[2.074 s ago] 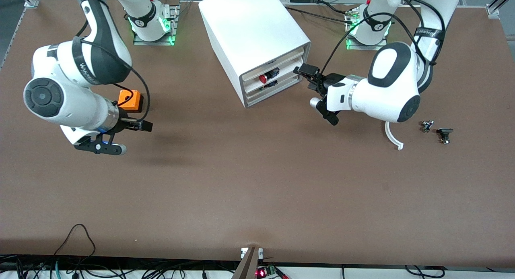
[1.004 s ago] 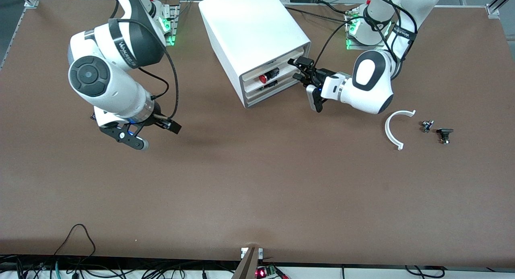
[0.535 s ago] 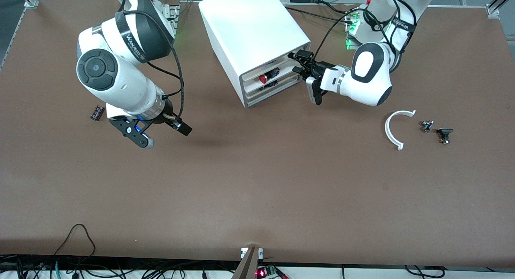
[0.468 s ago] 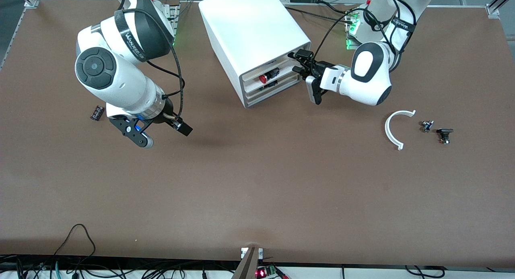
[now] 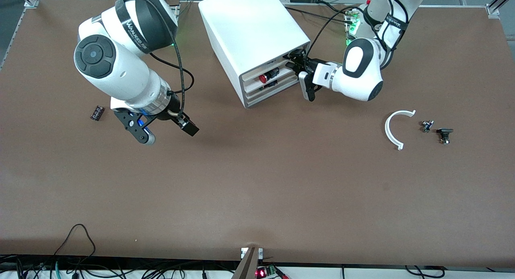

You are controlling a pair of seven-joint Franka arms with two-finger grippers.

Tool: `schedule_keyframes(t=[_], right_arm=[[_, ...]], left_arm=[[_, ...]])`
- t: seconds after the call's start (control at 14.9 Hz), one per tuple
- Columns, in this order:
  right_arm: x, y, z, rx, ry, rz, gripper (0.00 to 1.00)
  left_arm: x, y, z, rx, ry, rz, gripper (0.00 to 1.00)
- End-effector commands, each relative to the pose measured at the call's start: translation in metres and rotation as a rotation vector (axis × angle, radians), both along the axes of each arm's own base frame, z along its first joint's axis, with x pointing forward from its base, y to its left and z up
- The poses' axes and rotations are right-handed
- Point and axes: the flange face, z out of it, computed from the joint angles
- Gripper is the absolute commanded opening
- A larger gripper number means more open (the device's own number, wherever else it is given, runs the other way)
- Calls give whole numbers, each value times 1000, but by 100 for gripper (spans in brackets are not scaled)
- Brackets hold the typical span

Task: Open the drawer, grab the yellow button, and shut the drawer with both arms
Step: 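Pull the drawer open with the left gripper while the right gripper approaches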

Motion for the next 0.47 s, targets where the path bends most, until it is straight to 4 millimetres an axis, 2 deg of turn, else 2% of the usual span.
schedule_keyframes(t=[0.0, 0.27, 0.4], right_arm=[[5, 17, 7, 34, 12, -58, 100], [3, 45, 7, 52, 2, -91, 100], [2, 62, 3, 58, -1, -111, 100]], left_arm=[[-6, -4, 6, -28, -23, 8, 0], [12, 13, 9, -32, -28, 39, 0], [23, 15, 10, -42, -31, 52, 0]])
